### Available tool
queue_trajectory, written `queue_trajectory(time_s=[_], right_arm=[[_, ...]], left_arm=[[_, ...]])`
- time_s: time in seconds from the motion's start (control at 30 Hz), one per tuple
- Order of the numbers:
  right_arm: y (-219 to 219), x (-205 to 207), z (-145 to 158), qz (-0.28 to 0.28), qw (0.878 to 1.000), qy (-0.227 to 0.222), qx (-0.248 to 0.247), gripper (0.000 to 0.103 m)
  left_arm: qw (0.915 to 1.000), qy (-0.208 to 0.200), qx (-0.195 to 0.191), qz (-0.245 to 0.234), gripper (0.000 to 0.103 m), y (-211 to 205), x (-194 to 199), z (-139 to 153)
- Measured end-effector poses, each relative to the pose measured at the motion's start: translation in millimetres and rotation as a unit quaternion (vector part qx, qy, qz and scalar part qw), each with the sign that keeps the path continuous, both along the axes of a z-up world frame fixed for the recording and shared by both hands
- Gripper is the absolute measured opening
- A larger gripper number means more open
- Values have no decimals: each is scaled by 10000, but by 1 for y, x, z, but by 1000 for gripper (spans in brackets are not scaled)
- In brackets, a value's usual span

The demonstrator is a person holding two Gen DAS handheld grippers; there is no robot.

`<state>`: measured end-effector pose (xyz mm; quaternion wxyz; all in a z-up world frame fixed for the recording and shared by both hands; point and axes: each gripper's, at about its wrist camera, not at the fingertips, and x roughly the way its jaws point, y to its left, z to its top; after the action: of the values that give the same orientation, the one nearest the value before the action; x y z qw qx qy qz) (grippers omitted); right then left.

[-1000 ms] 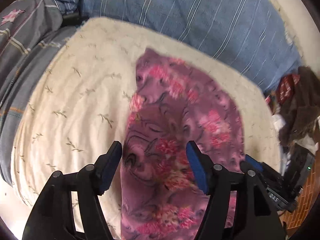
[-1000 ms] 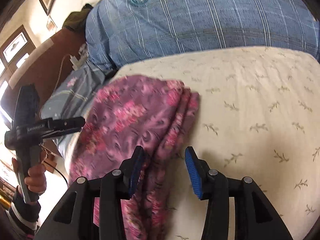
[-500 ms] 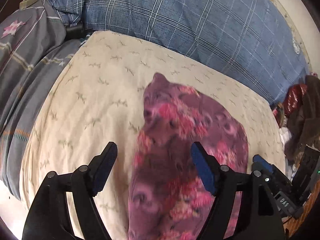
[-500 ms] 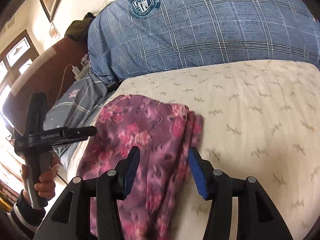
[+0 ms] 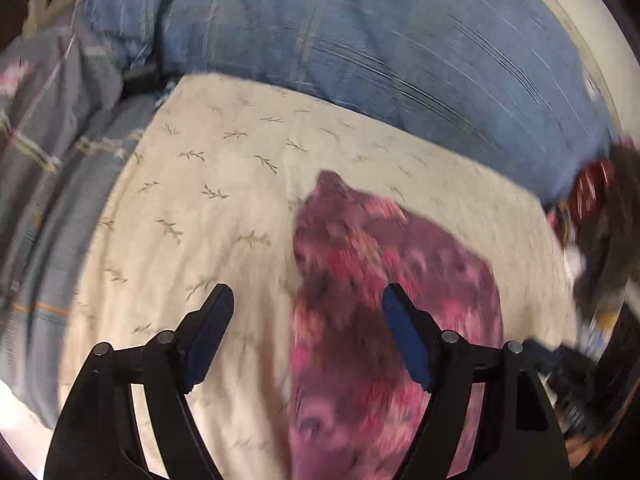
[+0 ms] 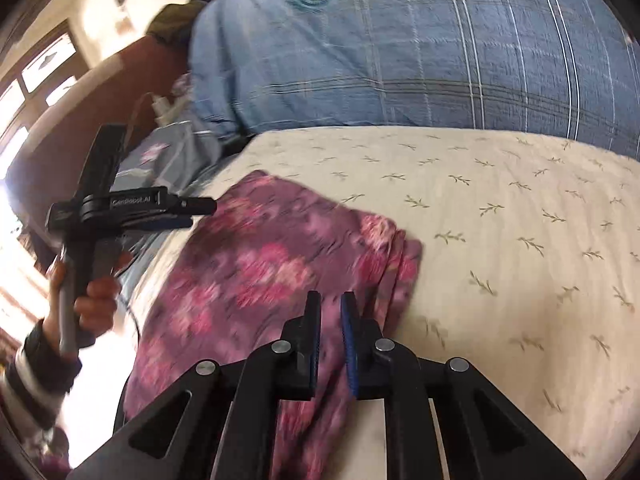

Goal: Fold small clothes

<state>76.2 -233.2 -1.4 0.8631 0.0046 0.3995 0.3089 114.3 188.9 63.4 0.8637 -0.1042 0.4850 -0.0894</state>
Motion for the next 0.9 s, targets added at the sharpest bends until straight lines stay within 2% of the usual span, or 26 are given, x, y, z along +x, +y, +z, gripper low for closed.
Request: queue_trajectory(time_s=[0.07,0.13,0.17,0.2,0.23,0.27,0.3,0.43,0.5,0.63,0.77,0.8,0.83,0.9], right_arm=[[-4,-17,-10,191,9997,106,-117,17],[2,-29,-33,323,9976,209,-581,17],[9,-32,-51,267,9944,274,-986,19],[11,-33,-59,152,9942,252,-1032,22],[9,-36,-59,30,9964,56,-842,24],[9,-36,-60,-84,9968,104,-784,25],[7,-36,-60,-181,9973,175,-695,26],[-16,-32,-67,-627,9959,631,180,30],[-24,-33,-69,-751,9931,759,477,31],[-25,-34,-72,-848,9919,817,471,33],[-24,-29,-66,-947,9877,1181,399,34],[-24,-28,-63,-997,9863,1278,305,40],[-25,-30,-57,-1089,9859,1257,169,55],[-25,-40,-40,-1238,9884,862,-201,73]], left_arm=[[9994,-30,196,-290,78,-11,-26,-5],[9981,138,404,-439,79,-24,-41,-26],[9969,320,535,-471,81,-32,-45,-43],[9968,388,573,-407,86,-36,-46,-53],[9977,287,583,-177,98,-35,-50,-57],[9975,249,660,83,103,-32,-52,-56],[9973,267,663,158,103,-31,-53,-57],[9973,617,150,357,103,-19,-50,-66],[9969,664,68,405,103,-17,-52,-67],[9969,586,145,495,103,-20,-58,-64],[9957,662,28,653,103,-13,-65,-57],[9956,653,50,664,103,-10,-66,-55],[9958,625,96,663,103,-9,-68,-51],[9961,505,254,677,103,-5,-76,-42]])
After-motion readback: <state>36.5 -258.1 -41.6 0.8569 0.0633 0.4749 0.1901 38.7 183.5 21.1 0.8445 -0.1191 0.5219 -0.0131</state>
